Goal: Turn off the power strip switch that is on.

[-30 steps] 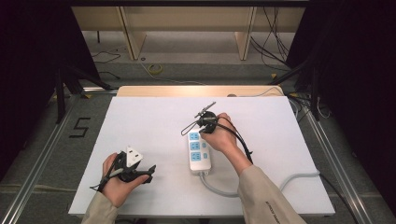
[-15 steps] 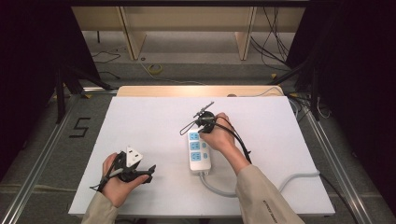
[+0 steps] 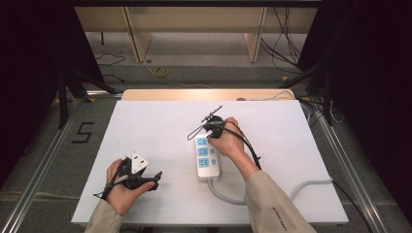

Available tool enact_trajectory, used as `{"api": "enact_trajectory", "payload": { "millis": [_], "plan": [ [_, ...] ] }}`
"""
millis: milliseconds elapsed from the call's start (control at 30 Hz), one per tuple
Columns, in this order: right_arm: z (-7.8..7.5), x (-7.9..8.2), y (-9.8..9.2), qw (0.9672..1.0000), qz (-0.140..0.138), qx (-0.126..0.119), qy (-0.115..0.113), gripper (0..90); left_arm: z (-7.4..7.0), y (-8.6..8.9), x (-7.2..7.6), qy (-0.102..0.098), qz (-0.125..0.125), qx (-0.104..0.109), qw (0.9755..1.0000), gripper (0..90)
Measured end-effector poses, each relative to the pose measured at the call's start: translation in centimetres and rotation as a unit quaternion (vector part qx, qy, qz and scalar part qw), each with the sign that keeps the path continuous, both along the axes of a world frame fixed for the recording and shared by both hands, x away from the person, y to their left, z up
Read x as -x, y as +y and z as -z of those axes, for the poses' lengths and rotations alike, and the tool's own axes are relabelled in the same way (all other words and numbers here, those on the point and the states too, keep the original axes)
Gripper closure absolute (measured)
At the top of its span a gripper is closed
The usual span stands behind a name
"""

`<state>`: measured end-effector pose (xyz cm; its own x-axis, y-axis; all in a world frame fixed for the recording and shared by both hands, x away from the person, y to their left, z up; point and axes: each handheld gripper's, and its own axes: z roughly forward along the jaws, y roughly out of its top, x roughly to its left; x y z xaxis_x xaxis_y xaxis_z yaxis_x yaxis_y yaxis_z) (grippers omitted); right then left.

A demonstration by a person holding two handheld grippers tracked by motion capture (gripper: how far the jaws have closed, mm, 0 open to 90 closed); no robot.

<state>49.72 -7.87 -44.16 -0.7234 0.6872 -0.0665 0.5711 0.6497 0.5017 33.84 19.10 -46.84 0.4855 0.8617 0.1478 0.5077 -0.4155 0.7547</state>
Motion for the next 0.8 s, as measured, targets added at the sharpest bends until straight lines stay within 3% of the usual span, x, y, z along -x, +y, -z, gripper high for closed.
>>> {"api": "enact_trajectory", "payload": {
  "millis": [800],
  "plan": [
    [0.05, -0.06, 0.09, 0.9999, 0.014, -0.001, 0.002, 90.0, -0.02, -0.05, -0.03, 0.001, 0.001, -0.001, 1.0, 15.2]
  ]
}}
